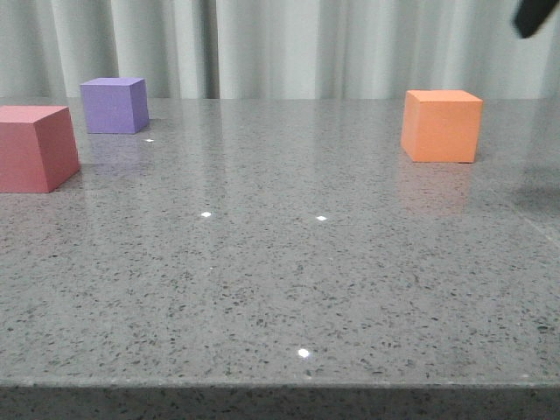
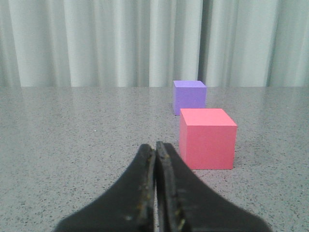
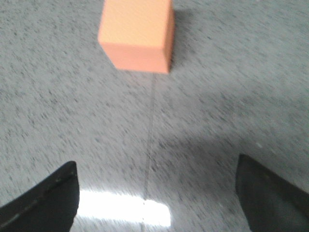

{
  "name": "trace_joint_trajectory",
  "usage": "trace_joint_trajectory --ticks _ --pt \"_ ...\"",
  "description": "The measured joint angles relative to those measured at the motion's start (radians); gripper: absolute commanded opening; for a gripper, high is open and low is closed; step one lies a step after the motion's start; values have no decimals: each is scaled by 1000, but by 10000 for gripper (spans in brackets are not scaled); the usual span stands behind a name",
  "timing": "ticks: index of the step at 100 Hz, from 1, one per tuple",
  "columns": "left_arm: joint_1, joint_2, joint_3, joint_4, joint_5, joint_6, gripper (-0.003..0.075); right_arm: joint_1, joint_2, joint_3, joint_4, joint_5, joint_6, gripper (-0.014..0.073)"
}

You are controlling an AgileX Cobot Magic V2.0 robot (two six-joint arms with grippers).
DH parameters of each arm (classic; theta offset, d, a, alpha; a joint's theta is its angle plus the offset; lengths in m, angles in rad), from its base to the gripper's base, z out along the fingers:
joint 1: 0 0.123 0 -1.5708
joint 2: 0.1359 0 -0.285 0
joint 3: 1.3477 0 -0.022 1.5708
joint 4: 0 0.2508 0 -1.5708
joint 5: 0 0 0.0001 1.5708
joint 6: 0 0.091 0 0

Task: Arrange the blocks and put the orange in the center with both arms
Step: 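Lower the right gripper over the orange cube and close on it, then lift the orange cube and carry it toward the table center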

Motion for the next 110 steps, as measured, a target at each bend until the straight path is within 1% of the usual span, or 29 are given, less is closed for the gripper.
trace_joint_trajectory --ticks 21,43,57,76,83,100,105,110 --pt "0 0 0 0 0 0 -20 44 220 -186 -89 0 101 644" --pt "0 0 0 0 0 0 -20 46 392 -336 -107 -2 137 644" --pt "0 0 0 0 0 0 -20 46 472 -386 -107 -8 139 644" --pt "0 0 0 0 0 0 -20 46 535 -396 -107 -27 141 640" --pt "0 0 0 0 0 0 -20 46 551 -398 -107 -31 141 590" --pt "0 0 0 0 0 0 -20 46 563 -405 -114 -32 155 363" --pt "0 0 0 0 0 0 -20 46 563 -409 -114 -30 162 335" --pt "0 0 0 0 0 0 -20 46 563 -416 -109 -20 165 335"
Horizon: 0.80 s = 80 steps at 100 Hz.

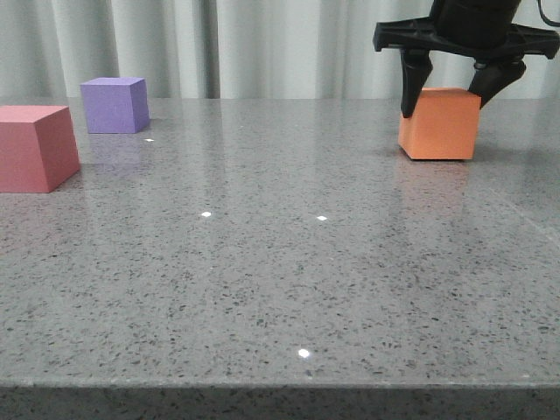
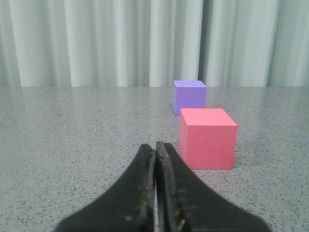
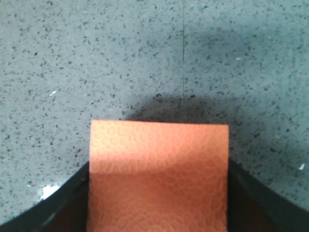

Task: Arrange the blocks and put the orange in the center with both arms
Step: 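Lift the orange cube and carry it toward the table center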

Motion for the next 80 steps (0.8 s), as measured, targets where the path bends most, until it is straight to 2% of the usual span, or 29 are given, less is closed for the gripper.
trace_joint_trajectory --ticks 17,33,57,80 --pt "0 0 0 0 0 0 -20 13 0 -63 35 53 5 335" --pt "0 0 0 0 0 0 -20 96 -4 -139 41 68 35 335" --pt "0 0 0 0 0 0 -20 255 31 -249 -32 30 206 335" --pt "0 0 0 0 0 0 -20 330 193 -433 -68 73 293 335"
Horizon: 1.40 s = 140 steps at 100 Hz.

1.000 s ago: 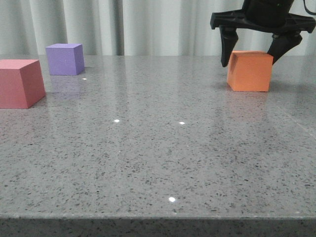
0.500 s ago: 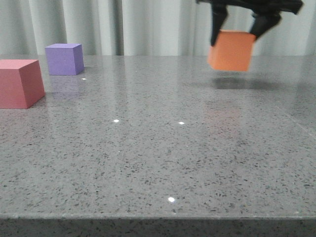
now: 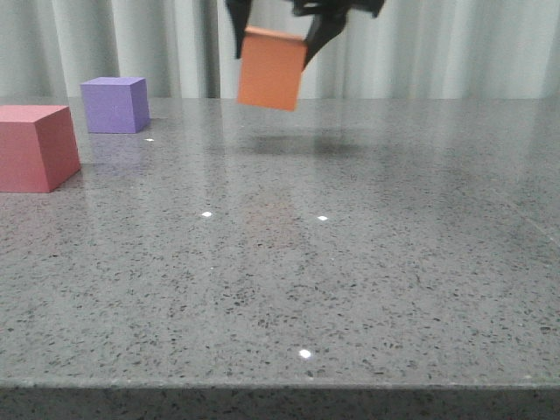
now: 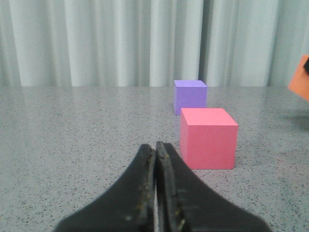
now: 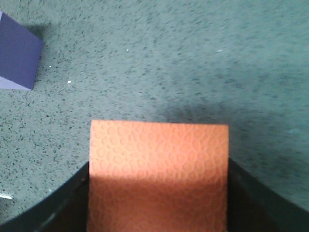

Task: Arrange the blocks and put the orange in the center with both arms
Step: 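Lift the orange cube and carry it toward the table center, then set the orange cube down, open the right gripper and withdraw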

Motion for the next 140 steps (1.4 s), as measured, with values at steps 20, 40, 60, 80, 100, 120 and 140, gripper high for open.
trace_joint_trajectory --ticks 20,40,60,80,100,120,140 --pt "0 0 0 0 0 0 -20 47 136 -172 -2 64 24 335" --pt "0 0 0 0 0 0 -20 74 207 -245 -32 92 47 335" --pt "0 0 0 0 0 0 -20 77 226 -248 -36 104 66 335" --pt "0 0 0 0 0 0 -20 77 228 -252 -38 104 69 465" --pt "0 0 0 0 0 0 -20 77 228 -254 -38 104 71 619" --pt "0 0 0 0 0 0 -20 77 228 -254 -34 90 71 629" --pt "0 0 0 0 0 0 -20 77 216 -254 -30 88 19 629"
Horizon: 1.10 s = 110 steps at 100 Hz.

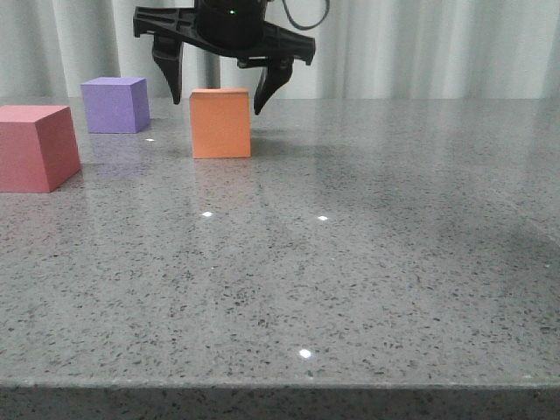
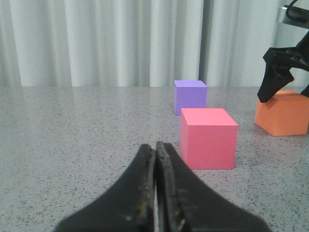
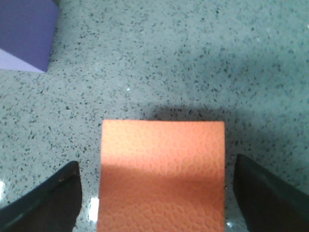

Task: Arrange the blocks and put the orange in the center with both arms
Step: 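Set the orange cube down, open the right gripper and withdraw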

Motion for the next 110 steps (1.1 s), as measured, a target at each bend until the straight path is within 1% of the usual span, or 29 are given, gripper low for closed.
trace_joint_trajectory --ticks 11,25,55,74,84,91,100,110 --pt "0 0 0 0 0 0 -20 -5 -30 0 5 0 -76 629" --pt "0 0 0 0 0 0 -20 -43 -80 0 6 28 -175 629" --pt "0 0 0 0 0 0 -20 -189 -185 0 6 197 -338 629" --pt "0 0 0 0 0 0 -20 -278 -267 25 4 223 -407 629" --pt "0 0 0 0 0 0 -20 -318 -331 93 -3 223 -419 629" --pt "0 0 0 0 0 0 -20 -338 -386 173 -13 195 -424 629" --pt "0 0 0 0 0 0 -20 -355 -466 312 -25 122 -425 629" --pt "0 0 0 0 0 0 -20 -372 -586 507 -31 7 -425 629"
